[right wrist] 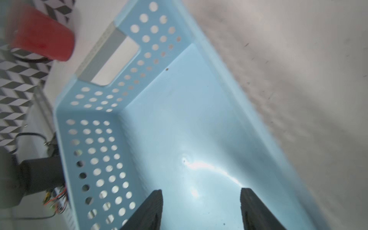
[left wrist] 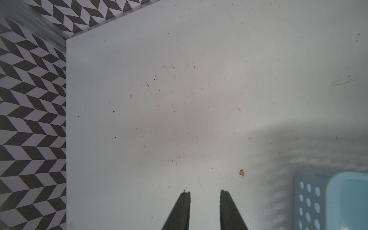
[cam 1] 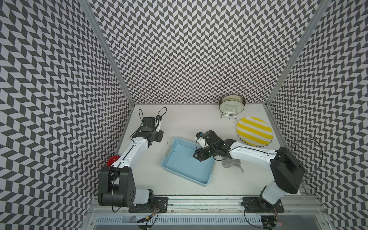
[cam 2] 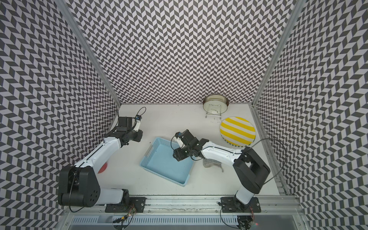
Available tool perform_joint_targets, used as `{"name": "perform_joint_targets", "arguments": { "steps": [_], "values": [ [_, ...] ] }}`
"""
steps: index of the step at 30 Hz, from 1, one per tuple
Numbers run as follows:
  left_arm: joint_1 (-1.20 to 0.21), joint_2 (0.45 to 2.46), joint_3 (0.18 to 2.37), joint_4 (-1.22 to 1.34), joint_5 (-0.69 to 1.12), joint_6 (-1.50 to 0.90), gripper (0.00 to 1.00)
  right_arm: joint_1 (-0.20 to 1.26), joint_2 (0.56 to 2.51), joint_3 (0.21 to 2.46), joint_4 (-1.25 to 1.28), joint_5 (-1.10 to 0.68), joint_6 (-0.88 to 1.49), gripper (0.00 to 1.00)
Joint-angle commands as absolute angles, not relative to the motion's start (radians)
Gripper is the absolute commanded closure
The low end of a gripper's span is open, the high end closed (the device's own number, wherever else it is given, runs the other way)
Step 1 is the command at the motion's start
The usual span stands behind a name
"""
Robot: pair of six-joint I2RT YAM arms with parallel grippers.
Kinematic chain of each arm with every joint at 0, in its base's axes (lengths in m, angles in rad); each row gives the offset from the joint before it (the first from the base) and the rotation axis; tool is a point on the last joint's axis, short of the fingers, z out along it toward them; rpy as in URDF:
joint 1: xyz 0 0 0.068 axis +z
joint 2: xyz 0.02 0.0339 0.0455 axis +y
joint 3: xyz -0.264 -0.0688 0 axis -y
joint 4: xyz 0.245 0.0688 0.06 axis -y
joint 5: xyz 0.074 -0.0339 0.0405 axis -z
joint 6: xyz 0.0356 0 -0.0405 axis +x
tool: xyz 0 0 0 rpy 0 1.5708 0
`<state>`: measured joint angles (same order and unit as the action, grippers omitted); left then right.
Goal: Wipe the wet plate dry
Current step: Adjust the bin at the center of the board.
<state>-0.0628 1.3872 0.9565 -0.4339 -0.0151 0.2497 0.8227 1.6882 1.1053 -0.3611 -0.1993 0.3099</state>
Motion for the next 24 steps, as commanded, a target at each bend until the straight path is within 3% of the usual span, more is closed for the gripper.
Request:
{"name": "perform_joint_targets", "arguments": {
  "steps": [1,16,24],
  "values": [
    [-0.057,1.361,0.947,-0.421,0.066,0.25,0.71,0.786,1.738,1.185,-0.375,-0.059,0.323,0.33],
    [-0.045,1.369,0.912,-0.359,0.087,0.244,0.7,0.638,1.959,1.493,-0.37,-0.031,0.314,0.32],
    [-0.029,1.398,0.863,-0.242,0.094,0.231,0.6,0.6,1.661,1.297,-0.264,-0.149,0.292,0.27]
  ]
}}
